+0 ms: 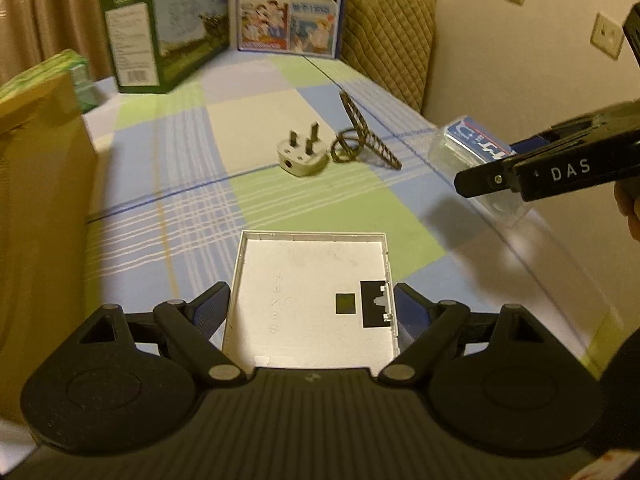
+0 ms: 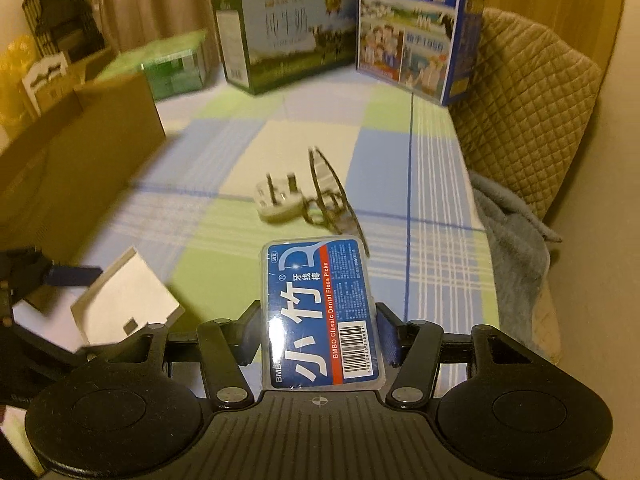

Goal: Organize rigid objects
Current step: 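Carry the toothpick box with right tool toward the cardboard box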

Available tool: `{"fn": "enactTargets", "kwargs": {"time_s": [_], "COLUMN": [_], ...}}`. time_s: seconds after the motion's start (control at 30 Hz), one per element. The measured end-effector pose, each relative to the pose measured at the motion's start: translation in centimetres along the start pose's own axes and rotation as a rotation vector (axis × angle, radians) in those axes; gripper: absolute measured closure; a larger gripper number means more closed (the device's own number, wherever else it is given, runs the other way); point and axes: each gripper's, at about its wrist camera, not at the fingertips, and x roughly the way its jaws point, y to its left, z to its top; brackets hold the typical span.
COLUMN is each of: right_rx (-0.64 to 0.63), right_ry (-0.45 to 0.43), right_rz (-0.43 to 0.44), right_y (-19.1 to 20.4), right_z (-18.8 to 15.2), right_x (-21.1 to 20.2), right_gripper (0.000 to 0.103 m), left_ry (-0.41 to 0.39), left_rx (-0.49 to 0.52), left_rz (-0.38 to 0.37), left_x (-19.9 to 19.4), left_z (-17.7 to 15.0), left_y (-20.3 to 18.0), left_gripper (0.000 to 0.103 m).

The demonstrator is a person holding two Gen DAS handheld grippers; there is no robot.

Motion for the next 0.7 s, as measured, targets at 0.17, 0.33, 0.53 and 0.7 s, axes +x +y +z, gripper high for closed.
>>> {"fn": "enactTargets", "kwargs": {"time_s": [0.17, 0.33, 0.53, 0.7], "right_rx": [0.016, 0.046, 0.103, 0.113], "right_ry": [-0.026, -0.051, -0.075, -0.084], "right_rz": [0.001, 0.001, 0.030, 0.037], "right_y": [2.4, 5.1, 7.4, 9.4], "right_z": [0.1, -0.9, -2.9, -3.9], "right_x": [-2.9, -5.5, -8.2, -9.7], "right_gripper": [0.049, 0.049, 0.049, 0.049], "left_ry": [-0.031, -0.074, -0.107, -0.118], "left_rx": [-0.025, -0.057, -0.076, -0.081], "left_rz": [0.018, 0.043, 0.063, 0.072], "left_x": [-4.0, -8.1, -11.9, -13.9], "left_z": [0.1, 0.0, -0.8, -1.6], "left_y": [0.4, 1.4, 2.2, 2.7], "left_gripper": [0.018, 0.018, 0.018, 0.018]}}
